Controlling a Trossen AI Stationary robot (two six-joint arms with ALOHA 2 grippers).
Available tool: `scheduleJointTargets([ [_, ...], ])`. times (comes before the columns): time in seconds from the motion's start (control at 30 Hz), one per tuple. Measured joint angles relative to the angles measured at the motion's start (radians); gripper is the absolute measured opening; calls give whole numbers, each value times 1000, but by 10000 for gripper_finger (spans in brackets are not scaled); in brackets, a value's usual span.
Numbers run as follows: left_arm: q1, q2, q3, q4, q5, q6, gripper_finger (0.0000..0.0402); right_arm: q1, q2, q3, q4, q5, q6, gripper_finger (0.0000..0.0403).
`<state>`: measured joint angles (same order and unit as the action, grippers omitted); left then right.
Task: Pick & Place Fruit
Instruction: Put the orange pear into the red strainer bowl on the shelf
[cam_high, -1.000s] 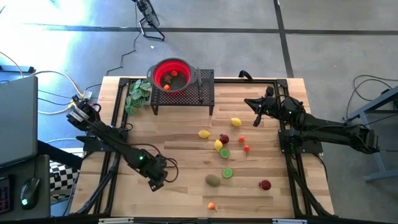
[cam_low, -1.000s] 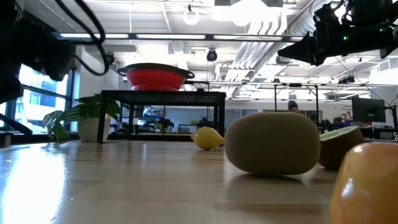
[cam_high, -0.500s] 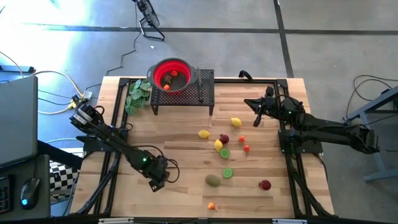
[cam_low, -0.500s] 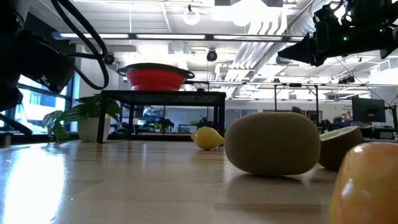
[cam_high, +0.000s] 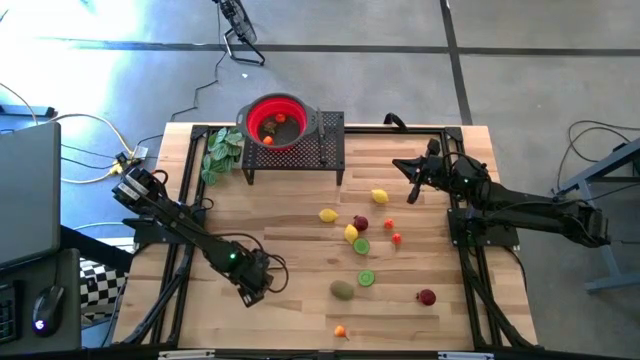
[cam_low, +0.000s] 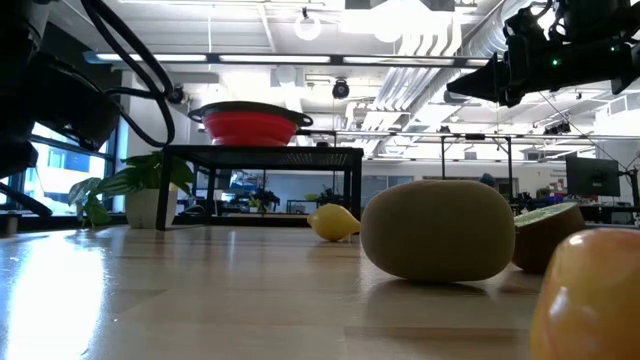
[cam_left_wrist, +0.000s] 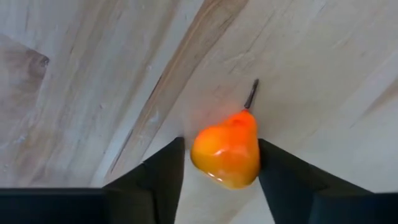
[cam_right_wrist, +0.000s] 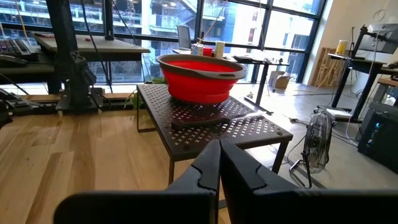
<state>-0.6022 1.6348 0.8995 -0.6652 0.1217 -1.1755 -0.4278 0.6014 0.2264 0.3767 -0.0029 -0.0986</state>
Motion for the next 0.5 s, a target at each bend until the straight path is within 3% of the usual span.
scheduleJointTargets([
  [0.5,0,1,0,3,-3,0,157,0,0,0,-1,0,0,3],
])
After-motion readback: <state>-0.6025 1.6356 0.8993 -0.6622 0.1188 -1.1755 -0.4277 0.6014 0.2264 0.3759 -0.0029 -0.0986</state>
